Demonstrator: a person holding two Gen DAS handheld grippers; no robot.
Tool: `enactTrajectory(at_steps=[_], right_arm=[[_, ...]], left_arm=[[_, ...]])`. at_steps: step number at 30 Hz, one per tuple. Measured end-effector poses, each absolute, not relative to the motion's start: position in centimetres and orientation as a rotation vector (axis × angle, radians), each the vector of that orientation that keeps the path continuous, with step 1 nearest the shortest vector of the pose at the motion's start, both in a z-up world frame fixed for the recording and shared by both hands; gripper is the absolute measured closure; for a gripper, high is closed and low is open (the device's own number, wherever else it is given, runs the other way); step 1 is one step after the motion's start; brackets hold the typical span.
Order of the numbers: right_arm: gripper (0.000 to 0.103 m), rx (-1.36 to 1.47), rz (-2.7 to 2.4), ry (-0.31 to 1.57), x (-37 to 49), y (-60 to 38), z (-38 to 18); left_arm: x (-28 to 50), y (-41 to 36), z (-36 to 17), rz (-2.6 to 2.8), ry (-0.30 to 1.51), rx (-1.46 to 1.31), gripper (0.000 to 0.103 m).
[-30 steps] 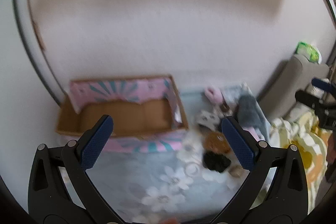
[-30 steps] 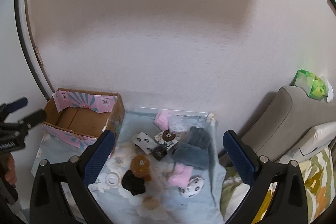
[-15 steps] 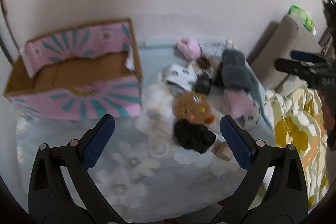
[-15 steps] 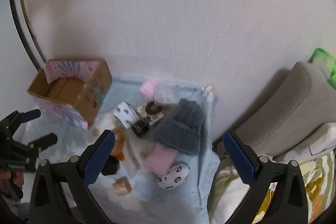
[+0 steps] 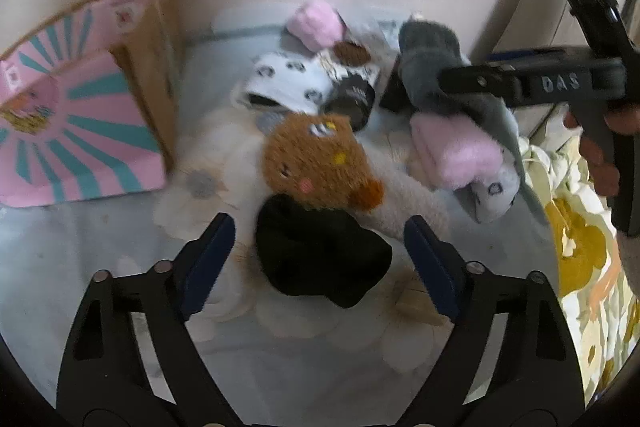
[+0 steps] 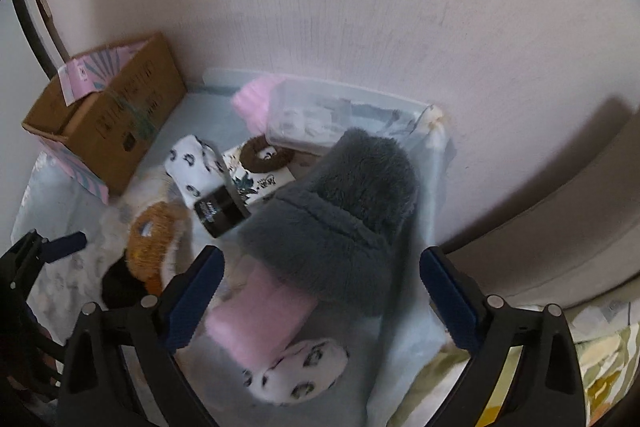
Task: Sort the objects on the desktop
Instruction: 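Grasp the black sock with the left tool while the right tool grasps the grey knit hat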
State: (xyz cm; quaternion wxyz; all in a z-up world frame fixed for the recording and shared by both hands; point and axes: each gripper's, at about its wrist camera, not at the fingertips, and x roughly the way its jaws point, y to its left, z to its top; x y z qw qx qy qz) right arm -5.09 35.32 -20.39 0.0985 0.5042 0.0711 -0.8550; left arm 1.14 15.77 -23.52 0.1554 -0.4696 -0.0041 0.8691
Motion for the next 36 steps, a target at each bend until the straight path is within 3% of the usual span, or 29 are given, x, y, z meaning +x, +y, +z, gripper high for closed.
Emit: enactTrajectory(at_steps=[5,7,10,16,18,26,36], right_arm=[[0.019,1.499,-2.484,0.185,-6.7,35.7,-22.3],[0.04,1.514,-2.447,0.162,-7.3,35.7,-23.2],[0.05,1.535,-2.429,0.172,-7.8,35.8,-23.9],[0.079,1.534,-2.431,0.139,-7.7,36.5,-22.8],[0.083,1.528,-2.439,0.143,-7.5,36.7,-22.3],[0.086,1.499,-2.47,0.141,-6.1,36.9,-19.0],[0.086,1.41,-2.514,0.139,-4.9,36.6,-13.0]], left_arm=[[1.3,16.1,-25.0,2.466,-0.005,-1.348,0.042],[1.4,16.2,-25.0,2.472,0.028,-1.335,0.058],[1.2,15.5,-25.0,2.473,0.022,-1.343,0.071],[1.4,14.5,-24.8,2.472,0.011,-1.359,0.079],[1.6,14.4,-24.4,2.472,0.008,-1.355,0.08],[1.4,13.6,-21.8,2.502,0.025,-1.355,0.08],[1.2,10.0,-14.5,2.557,0.032,-1.289,0.08]])
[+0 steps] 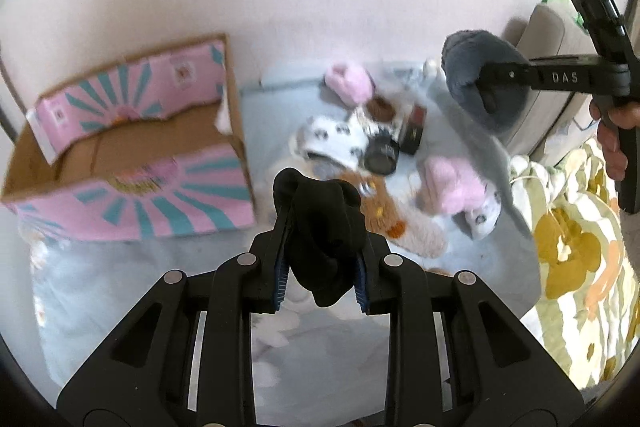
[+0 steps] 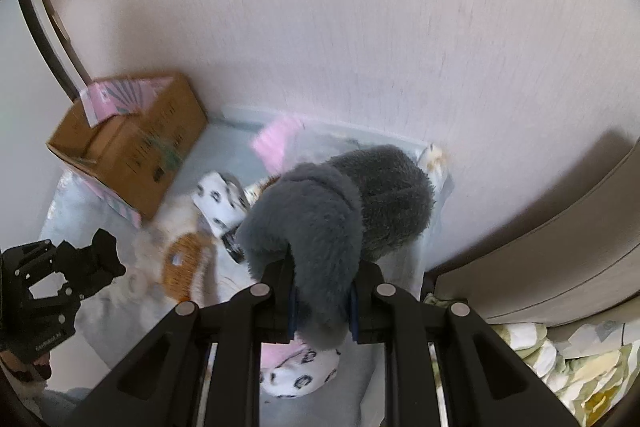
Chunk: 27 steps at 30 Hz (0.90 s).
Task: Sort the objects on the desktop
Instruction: 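Grasp the black sock with the left tool while the right tool grasps the grey knit hat, then carry the black sock and grey hat into the box and open both tools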
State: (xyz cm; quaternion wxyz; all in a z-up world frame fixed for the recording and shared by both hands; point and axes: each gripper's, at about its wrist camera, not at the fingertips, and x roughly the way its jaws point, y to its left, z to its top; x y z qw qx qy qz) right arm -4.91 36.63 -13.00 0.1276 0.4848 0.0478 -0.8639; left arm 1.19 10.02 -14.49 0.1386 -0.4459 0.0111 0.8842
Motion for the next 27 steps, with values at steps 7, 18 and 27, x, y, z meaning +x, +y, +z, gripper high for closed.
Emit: enactTrajectory(at_steps=[7,18,27], right_arm=[[0.086,1.345,-2.505,0.147,-5.3,34.0,-8.9],[0.086,1.227,-2.436,0.274,-7.0,25.6,-3.5],[0.086,1.216,-2.311,0.298,-10.1,16.4,-4.3]], left_arm=[[-0.9,7.1,-9.1,2.607,0.053,-1.237,0.08],[-5.6,-0.9,-2.6,2.676,0.07,-1.198,0.08],[-9.1,-7.5,-2.6,2.683,0.053,-1.296,0.08]])
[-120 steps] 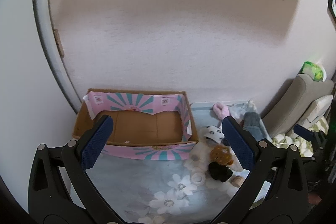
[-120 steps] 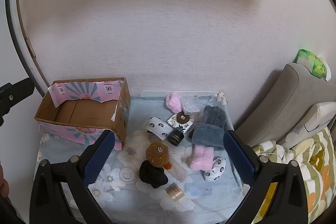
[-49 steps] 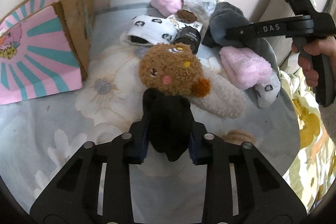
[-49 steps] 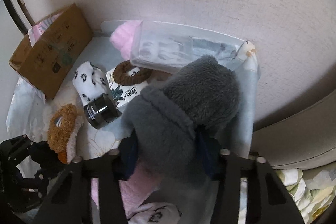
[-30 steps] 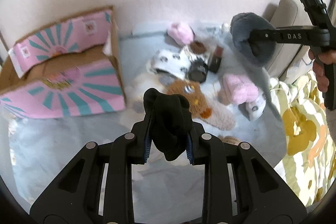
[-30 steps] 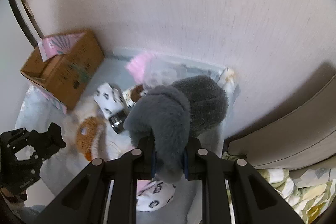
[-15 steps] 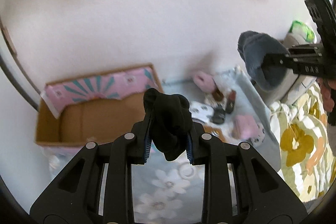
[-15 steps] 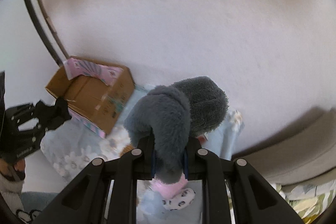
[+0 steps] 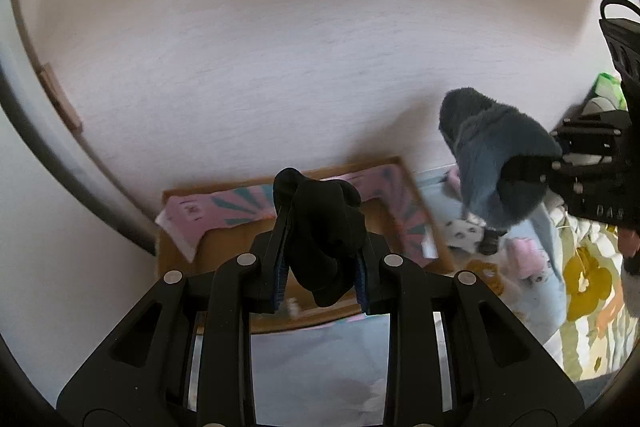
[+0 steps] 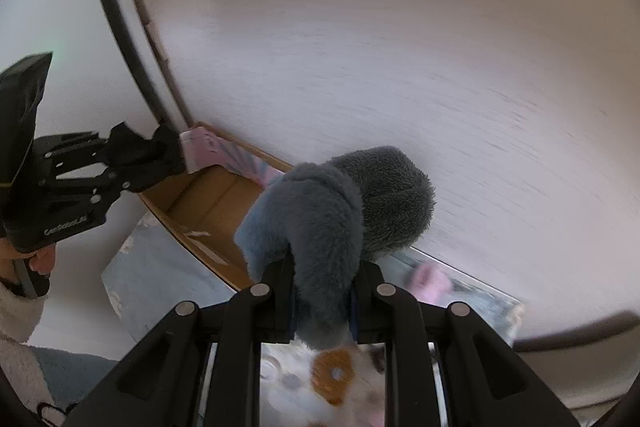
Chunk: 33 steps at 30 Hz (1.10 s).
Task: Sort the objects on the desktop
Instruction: 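Carry the black sock and grey hat into the box and open both tools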
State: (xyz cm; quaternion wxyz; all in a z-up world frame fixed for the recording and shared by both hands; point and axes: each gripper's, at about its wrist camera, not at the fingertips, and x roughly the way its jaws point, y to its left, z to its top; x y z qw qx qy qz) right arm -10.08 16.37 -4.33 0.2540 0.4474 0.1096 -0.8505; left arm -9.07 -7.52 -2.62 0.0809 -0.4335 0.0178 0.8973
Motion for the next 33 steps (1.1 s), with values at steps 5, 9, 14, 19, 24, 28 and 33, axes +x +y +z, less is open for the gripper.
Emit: enactTrajectory(at_steps=[5,9,14,19,24,28,33], right_arm=[[0.086,1.244,-2.247,0.301,-11.4,12.2,-6.3],[0.086,1.289,-2.212,0.301,-12.5,9.6,-8.5],[0.086,1.355,-2.178,0.28,-13.5,7.6,-11.7],[0.086,1.408,-2.157,0.27,-13.9,6.3,-14.2],[0.086,1.43,-2.155,0.262,-14.7,6.0,-14.8],[0.086,1.439,-2.155,0.26,-15.8,5.7,-14.7],[0.076,1.446,-2.156,0.252,-15.9,5.7,-14.5]], left_arm=[[-11.4,-10.9,-4.8,2.633,0.009,-1.396,0.08],[-12.7,-12.4,-6.8,2.601,-0.004,-1.462,0.08],[-13.6,-13.4,-8.8,2.568,-0.008,-1.522,0.08],[-14.0,-13.7,-10.3,2.54,-0.021,-1.565,0.08],[-14.9,-14.5,-12.2,2.516,-0.03,-1.582,0.08],[-15.3,-14.6,-12.7,2.505,-0.023,-1.585,0.08],[-15.3,-13.9,-12.6,2.542,0.078,-1.602,0.041]])
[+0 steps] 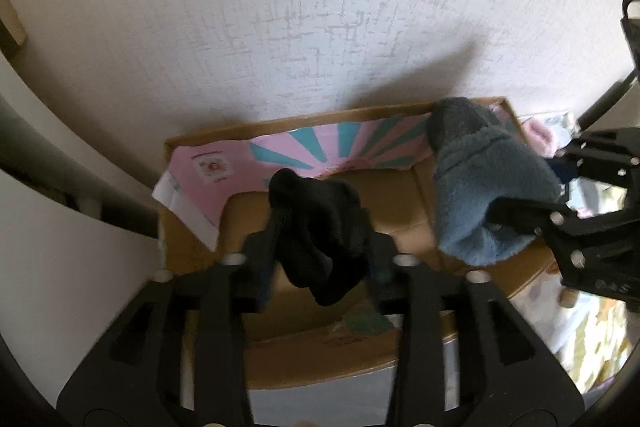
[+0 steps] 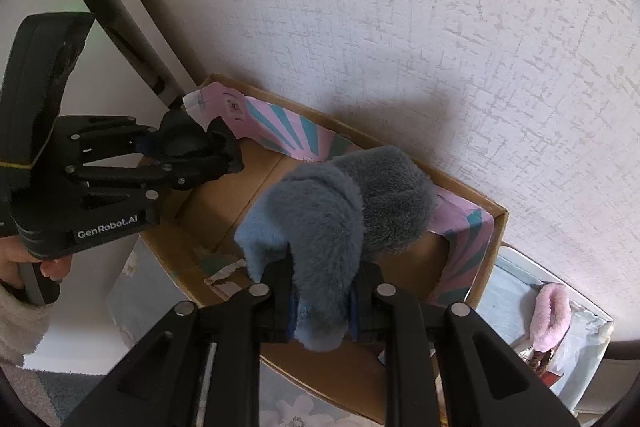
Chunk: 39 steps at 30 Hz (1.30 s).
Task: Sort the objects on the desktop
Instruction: 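Carry the black sock and grey hat into the box and open both tools, then move both tools back over the remaining items on the sheet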
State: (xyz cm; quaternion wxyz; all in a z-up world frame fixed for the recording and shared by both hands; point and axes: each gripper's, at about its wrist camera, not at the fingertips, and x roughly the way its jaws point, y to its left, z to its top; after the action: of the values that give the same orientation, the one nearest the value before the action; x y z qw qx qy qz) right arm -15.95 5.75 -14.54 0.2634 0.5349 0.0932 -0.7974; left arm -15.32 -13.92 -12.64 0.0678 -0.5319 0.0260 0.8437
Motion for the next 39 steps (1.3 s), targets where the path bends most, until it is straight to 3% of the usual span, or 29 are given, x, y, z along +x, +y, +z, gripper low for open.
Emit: enactTrajectory(at_steps=[1,2,4,6,17,19,31,39], right_arm=[[0.066,1.456,-2.15,0.252,-16.0,5.7,-14.7],[0.059,1.459,-2.149,0.249,-15.9,5.8,-14.6],[0.032,1.46,-2.15,0.238,-15.8,6.0,-14.7],[0.024,1.453,-2.165,0.248,-15.9,6.0,-15.1],[0.018,1.41,-2.208,0.201,-15.0,7.7,-13.8],[0.0,1.414,-2.194,0.179,-14.7,7.8,-13.5],[0.0,1.413,-2.298,0.311,-13.3,10.2,-10.2],[0.0,1.394,-2.402,0.277,-12.2,14.9,-6.0]], left_arm=[[-15.2,-13.8,-12.6,2.56,0.107,-1.606,0.003],[-14.9,-13.8,-12.4,2.586,0.126,-1.585,0.002],[-14.3,-13.8,-12.0,2.616,0.142,-1.533,0.0],[-14.0,-13.5,-11.9,2.622,0.185,-1.54,0.0],[-12.9,-13.3,-9.5,2.633,0.175,-1.508,0.0],[-12.8,-13.2,-9.2,2.632,0.159,-1.496,0.0],[-11.2,-12.2,-5.6,2.644,0.097,-1.385,0.0],[-9.8,-10.7,-1.8,2.639,0.078,-1.277,0.0]])
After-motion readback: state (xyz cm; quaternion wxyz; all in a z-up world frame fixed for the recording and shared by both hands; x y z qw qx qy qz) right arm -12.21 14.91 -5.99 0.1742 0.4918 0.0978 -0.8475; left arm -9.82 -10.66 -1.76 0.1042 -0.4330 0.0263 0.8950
